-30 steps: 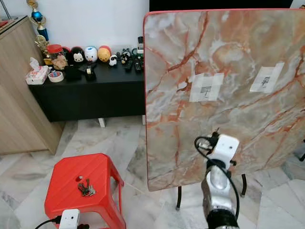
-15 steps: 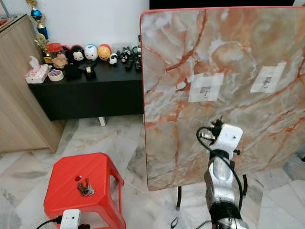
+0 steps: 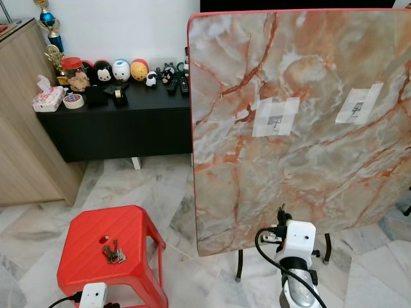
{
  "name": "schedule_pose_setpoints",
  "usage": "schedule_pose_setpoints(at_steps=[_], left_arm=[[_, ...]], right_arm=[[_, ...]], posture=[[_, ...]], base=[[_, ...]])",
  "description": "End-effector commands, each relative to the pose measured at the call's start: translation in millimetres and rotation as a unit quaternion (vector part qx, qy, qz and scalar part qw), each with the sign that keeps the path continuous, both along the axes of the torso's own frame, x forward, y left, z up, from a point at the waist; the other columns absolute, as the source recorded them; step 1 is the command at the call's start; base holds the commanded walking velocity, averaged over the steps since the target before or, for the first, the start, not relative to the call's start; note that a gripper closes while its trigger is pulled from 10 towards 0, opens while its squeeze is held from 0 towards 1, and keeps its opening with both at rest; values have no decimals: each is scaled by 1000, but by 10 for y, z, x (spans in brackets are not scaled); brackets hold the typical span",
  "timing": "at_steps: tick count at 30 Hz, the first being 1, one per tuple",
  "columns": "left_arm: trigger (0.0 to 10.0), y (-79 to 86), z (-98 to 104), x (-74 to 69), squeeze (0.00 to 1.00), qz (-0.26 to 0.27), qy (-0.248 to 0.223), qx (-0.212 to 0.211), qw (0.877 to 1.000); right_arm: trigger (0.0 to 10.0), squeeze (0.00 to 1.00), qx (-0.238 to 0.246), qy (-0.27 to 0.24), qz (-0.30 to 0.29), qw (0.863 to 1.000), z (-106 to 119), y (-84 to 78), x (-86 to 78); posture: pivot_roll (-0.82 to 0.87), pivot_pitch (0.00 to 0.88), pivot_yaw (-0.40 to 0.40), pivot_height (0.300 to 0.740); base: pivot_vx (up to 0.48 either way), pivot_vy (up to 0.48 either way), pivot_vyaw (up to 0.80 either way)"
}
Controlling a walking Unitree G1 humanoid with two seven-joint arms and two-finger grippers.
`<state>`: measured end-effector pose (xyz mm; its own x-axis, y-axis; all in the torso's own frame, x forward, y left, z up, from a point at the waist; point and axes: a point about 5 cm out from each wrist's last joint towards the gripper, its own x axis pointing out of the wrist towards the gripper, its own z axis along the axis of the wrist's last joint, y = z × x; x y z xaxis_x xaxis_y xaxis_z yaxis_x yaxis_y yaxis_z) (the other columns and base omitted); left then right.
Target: Hang keys on a hook
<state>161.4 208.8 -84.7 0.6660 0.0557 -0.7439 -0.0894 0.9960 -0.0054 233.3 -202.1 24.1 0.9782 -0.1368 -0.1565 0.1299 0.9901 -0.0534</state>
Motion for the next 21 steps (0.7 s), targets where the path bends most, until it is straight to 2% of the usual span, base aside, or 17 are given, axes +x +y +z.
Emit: schedule_pose_setpoints(at_steps=[1,6,21], left_arm=[[10000,15,-8,-21,0,1,5,2,1000],[10000,6,0,2,0,-1,2,2,1000],[10000,-49,-5,11,0,-11,0,-3,1000]], right_arm=[[10000,0,-3,-15,8,1000,93,23,70],[10000,0,5,-17,-4,1000,115,33,153],[10000,0,13,-14,-1,1000,124,141,137]], posture=[[-28,0,-26,740],[-29,0,-23,740],[-29,0,-22,740]], base=[[0,0,0],[306,0,0],[343,0,0]])
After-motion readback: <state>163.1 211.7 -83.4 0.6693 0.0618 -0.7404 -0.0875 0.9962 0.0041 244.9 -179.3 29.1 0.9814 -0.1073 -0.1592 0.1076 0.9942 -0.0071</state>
